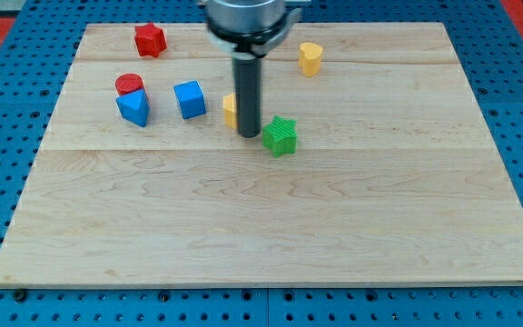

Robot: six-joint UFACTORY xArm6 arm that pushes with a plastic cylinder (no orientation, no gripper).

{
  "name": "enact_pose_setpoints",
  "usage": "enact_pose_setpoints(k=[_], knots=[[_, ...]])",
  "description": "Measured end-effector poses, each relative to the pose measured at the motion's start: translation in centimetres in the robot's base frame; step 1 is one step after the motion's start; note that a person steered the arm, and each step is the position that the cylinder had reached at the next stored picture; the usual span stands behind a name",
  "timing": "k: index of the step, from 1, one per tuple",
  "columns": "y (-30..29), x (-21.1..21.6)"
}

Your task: Push the blue triangle into the green circle

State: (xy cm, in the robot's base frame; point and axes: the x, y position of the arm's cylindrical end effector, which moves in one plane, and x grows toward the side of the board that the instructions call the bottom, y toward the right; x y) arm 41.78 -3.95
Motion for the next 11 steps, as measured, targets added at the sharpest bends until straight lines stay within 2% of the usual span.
enact_pose_setpoints(k=[2,3,4,5,6,7,9,10,11], knots=[[-13.5,1.2],[-18.2,-0.5],[-15.3,-2.8],[-8.5,-6.0],[-9.7,-9.0],[-4.3,-9.4],[-1.2,-8.9],[0.0,-10.5],[-3.4,-14.6]])
